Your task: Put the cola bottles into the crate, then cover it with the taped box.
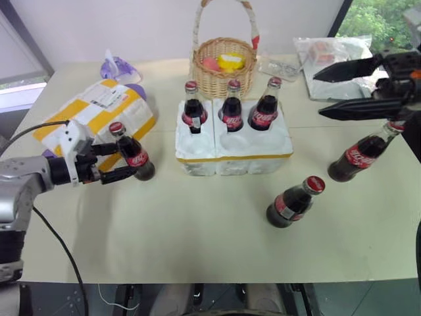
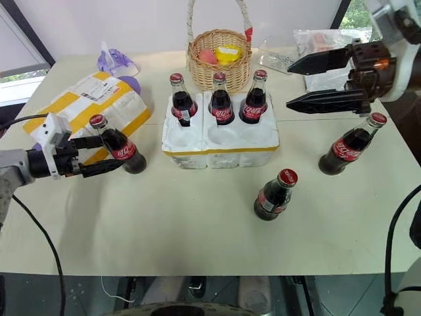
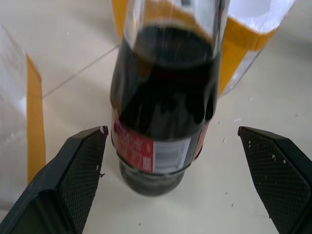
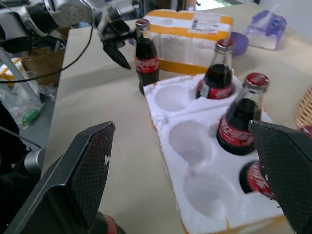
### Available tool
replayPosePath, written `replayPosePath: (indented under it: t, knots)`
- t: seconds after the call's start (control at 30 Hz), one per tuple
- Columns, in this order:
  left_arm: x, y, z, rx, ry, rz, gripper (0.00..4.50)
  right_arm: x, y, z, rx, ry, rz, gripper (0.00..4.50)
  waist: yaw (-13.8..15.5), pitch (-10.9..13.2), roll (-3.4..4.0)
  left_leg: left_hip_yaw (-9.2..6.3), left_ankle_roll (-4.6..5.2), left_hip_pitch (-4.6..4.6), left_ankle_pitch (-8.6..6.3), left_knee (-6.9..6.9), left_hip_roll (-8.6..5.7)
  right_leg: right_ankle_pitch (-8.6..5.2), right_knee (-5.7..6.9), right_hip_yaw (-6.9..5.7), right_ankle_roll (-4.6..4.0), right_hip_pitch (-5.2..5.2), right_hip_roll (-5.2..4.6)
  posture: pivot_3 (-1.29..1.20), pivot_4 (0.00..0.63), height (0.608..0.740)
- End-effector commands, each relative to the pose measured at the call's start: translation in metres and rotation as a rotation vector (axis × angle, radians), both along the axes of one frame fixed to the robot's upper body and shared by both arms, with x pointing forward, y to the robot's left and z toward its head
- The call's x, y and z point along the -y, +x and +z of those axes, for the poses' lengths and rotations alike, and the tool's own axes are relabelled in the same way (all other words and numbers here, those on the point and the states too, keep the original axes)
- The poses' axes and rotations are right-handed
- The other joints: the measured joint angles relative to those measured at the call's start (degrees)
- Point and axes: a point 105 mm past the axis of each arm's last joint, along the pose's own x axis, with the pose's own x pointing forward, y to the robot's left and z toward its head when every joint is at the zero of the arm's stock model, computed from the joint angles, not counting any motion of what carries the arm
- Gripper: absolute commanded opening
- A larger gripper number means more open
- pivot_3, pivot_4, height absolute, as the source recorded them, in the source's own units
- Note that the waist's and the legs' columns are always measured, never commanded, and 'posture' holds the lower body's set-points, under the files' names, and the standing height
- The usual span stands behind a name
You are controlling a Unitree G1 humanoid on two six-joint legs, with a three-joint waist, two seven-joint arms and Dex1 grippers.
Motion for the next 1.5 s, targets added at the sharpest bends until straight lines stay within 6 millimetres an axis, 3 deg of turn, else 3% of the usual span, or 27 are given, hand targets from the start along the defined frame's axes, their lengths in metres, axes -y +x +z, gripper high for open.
replayPosePath:
  t: [0.03,0.23,0.43,0.53,0.6,0.63,0.83,0.93,1.13,1.27,1.37,1.5]
  knots:
    - [0.005,0.008,-0.001,0.033,-0.002,0.008,4.45,-0.008,-0.009,0.015,0.06,0.043,0.028,4.5,0.03,-0.01,-0.01,0.0,0.0,0.0,0.0,0.01,0.0,0.0,0.02,0.0,0.0,0.0,0.0,0.0,0.15,0.74]
    - [0.012,0.028,-0.003,0.079,-0.049,0.058,4.45,-0.013,-0.011,0.005,0.041,0.037,0.032,4.5,0.11,-0.06,-0.15,-0.02,0.02,0.0,0.02,0.19,0.01,0.15,0.05,-0.01,0.03,0.06,0.03,0.0,0.15,0.74]
    - [0.018,0.029,-0.008,0.08,-0.082,0.044,4.45,-0.014,-0.014,-0.002,0.035,0.018,0.03,4.5,-0.11,-0.06,-0.16,0.01,0.0,0.0,0.03,0.21,0.02,0.16,0.05,0.0,0.05,0.06,0.03,0.0,0.15,0.74]
    - [0.02,0.026,-0.002,0.08,-0.118,0.023,3.64,-0.014,-0.014,-0.003,0.035,0.015,0.027,4.5,-0.01,-0.06,-0.17,0.0,0.0,0.0,0.03,0.22,0.03,0.16,0.05,0.0,0.04,0.06,0.04,0.0,0.15,0.74]
    - [0.019,0.026,0.003,0.08,-0.124,0.02,2.82,-0.014,-0.014,-0.004,0.034,0.016,0.025,4.5,0.0,-0.06,-0.18,0.0,0.01,0.0,0.02,0.24,0.03,0.17,0.05,0.0,0.04,0.08,0.03,0.0,0.15,0.74]
    - [0.019,0.026,0.006,0.077,-0.129,0.017,2.87,-0.014,-0.014,-0.004,0.034,0.016,0.024,4.5,-0.02,-0.06,-0.18,0.0,0.02,0.0,0.02,0.26,0.03,0.17,0.05,0.0,0.04,0.08,0.03,0.0,0.15,0.74]
    - [0.027,0.014,0.058,0.102,-0.203,-0.099,2.87,-0.013,-0.011,-0.01,0.035,0.022,0.007,4.5,0.0,0.1,-0.44,-0.01,0.01,-0.08,0.02,0.27,0.03,0.17,0.06,-0.01,0.04,0.0,0.05,0.0,0.15,0.74]
    - [0.04,0.007,0.099,0.124,-0.281,-0.21,2.87,-0.012,-0.012,-0.014,0.036,0.022,-0.003,4.5,0.14,0.26,-0.71,-0.05,0.0,-0.15,0.03,0.37,0.03,0.18,0.06,-0.03,0.05,0.0,0.07,0.0,0.15,0.74]
    - [0.064,0.026,0.139,0.196,-0.374,-0.289,2.87,-0.011,-0.014,-0.026,0.025,0.034,-0.044,4.5,0.18,0.27,-0.75,-0.14,0.08,-0.54,-0.01,0.93,0.0,0.37,0.04,-0.03,0.27,-0.03,0.3,0.0,0.15,0.74]
    - [0.093,0.043,0.123,0.212,-0.265,-0.354,2.87,-0.011,-0.019,-0.028,0.017,0.065,-0.069,4.5,0.08,0.27,-0.75,-0.14,0.05,-0.52,0.01,0.96,0.03,0.42,0.06,-0.02,0.25,-0.01,0.35,0.0,0.15,0.74]
    - [0.115,0.045,0.11,0.195,-0.223,-0.449,2.87,-0.013,-0.024,-0.033,0.002,0.077,-0.085,4.5,0.12,0.29,-0.78,-0.14,0.02,-0.53,0.04,0.96,0.09,0.47,0.05,-0.01,0.17,-0.01,0.4,0.0,0.15,0.74]
    - [0.125,0.05,0.091,0.208,-0.118,-0.492,2.87,-0.015,-0.028,-0.042,-0.018,0.085,-0.102,4.5,0.04,0.28,-0.84,-0.13,0.02,-0.57,0.03,0.96,0.15,0.5,0.0,0.01,0.12,-0.05,0.45,0.0,0.15,0.74]
